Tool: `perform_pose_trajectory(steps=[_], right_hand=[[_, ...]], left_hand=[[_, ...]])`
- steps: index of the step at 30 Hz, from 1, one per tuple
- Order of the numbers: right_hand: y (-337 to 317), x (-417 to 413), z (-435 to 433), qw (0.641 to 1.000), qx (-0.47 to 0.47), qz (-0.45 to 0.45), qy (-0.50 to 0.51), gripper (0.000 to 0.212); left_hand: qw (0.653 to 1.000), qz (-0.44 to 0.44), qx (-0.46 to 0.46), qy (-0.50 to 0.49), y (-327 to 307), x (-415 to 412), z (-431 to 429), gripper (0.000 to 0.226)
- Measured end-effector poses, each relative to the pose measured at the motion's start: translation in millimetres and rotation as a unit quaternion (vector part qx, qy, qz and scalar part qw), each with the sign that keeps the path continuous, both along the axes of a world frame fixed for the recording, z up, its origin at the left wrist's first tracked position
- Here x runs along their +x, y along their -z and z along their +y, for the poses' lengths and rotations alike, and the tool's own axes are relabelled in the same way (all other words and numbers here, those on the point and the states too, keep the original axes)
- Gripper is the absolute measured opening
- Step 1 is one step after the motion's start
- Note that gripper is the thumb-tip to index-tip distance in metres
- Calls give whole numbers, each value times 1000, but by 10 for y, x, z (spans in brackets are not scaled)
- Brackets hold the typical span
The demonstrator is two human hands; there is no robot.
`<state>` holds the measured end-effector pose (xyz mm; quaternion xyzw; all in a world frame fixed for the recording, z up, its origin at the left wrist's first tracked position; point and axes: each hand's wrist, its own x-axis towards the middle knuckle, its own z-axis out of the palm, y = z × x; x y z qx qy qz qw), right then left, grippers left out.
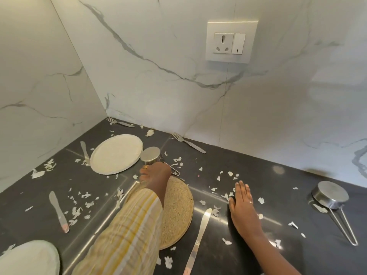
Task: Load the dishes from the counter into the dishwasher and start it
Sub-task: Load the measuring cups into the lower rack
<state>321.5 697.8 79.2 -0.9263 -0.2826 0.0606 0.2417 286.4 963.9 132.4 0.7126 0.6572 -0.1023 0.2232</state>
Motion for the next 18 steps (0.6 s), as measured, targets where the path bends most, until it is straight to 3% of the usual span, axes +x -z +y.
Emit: perform_pose_trajectory(steps=[9, 15, 18], right_hand=[[-17, 102, 154, 999, -14, -30, -33, 55], [23, 84, 231, 997, -47, -56, -33, 55], [0, 74, 295, 996, -50, -60, -37, 56]], left_hand=[[997, -54, -3, -57, 80, 83, 208, 38], [969, -222, 2, -112, 21, 30, 353, 37], [927, -349, 4, -137, -65, 37, 440, 38]])
